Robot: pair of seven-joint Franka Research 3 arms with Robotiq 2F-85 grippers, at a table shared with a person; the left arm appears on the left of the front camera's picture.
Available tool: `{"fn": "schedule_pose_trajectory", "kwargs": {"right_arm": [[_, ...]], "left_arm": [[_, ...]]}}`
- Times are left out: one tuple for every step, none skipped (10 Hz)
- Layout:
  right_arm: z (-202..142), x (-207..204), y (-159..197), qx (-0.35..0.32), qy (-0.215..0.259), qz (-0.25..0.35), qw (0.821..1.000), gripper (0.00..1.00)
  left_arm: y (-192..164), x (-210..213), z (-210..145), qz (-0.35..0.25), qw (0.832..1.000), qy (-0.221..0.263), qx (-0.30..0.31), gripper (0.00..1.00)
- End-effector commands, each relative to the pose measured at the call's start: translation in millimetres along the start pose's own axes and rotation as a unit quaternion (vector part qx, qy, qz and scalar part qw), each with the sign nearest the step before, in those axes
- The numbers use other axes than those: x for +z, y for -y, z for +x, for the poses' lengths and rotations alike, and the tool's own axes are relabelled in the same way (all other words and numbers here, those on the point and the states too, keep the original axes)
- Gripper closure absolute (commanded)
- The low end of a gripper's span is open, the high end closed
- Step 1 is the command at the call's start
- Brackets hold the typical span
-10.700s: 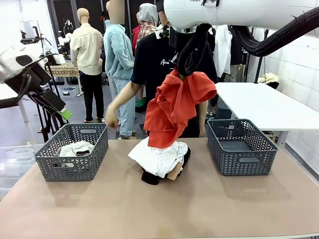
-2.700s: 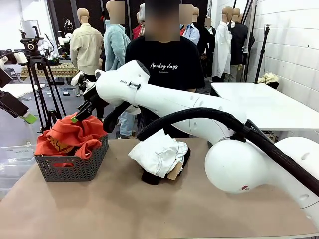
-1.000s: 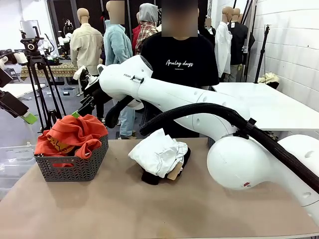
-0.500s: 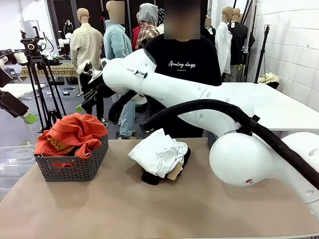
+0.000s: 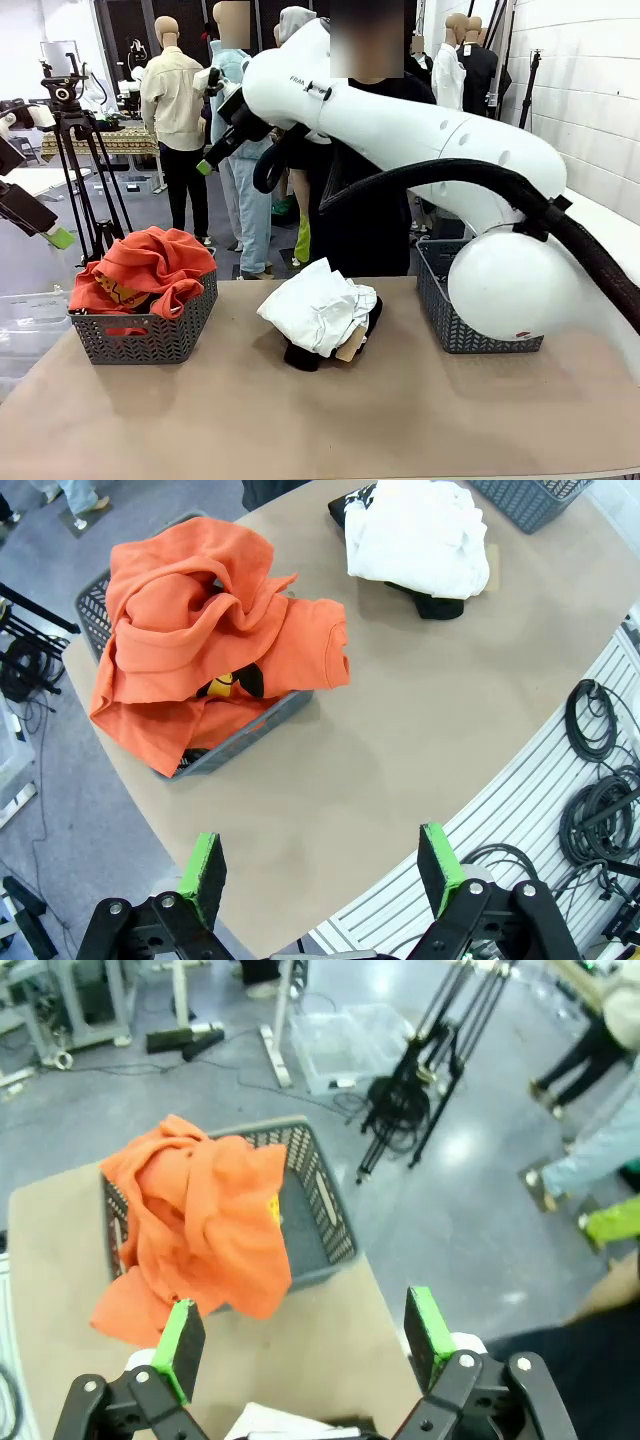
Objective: Sort the tops and bottoms.
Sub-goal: Lift clothes from the center of the table with your left hand.
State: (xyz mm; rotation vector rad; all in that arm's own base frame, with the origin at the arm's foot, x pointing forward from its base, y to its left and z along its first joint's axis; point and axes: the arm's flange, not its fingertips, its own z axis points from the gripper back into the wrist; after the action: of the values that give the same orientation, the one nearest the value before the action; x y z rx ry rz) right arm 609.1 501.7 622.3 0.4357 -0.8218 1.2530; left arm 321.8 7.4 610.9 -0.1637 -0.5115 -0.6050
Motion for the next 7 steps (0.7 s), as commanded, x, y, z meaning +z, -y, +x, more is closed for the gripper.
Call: {"fn": "schedule_pose_trajectory", "kwargs": {"right_arm": [[-186.7, 107.3, -168.4, -0.068, -0.057, 0.0, 0.996, 0.0], [-199.8, 125.6, -185.9, -0.099, -0.073, 0.0, 0.992, 0.0], [-208.4, 141.0, -196.5, -0.124, -0.077, -0.016, 0.989, 0.0], [-197.3, 147.2, -195.4, -0.1, -0.054, -0.06, 0.992, 0.0], [5.0, 28.0, -7.7, -0.095, -0.07, -0.002, 0.993, 0.0], [5.0, 28.0, -7.7, -0.095, -0.07, -0.002, 0.993, 0.0], [5.0, 28.0, -7.7, -0.095, -0.07, -0.002, 0.993, 0.0]], "left_arm": [[-0.6, 0.3, 3.0, 0.001, 1.0, 0.004, 0.006, 0.0], [-0.6, 0.3, 3.0, 0.001, 1.0, 0.004, 0.006, 0.0], [-0.6, 0.3, 3.0, 0.001, 1.0, 0.004, 0.006, 0.0], [-0.6, 0.3, 3.0, 0.001, 1.0, 0.004, 0.006, 0.0], [-0.6, 0.3, 3.0, 0.001, 1.0, 0.004, 0.006, 0.0], [-0.6, 0.3, 3.0, 0.001, 1.0, 0.004, 0.006, 0.0], [-0.6, 0.3, 3.0, 0.001, 1.0, 0.004, 0.006, 0.0]]}}
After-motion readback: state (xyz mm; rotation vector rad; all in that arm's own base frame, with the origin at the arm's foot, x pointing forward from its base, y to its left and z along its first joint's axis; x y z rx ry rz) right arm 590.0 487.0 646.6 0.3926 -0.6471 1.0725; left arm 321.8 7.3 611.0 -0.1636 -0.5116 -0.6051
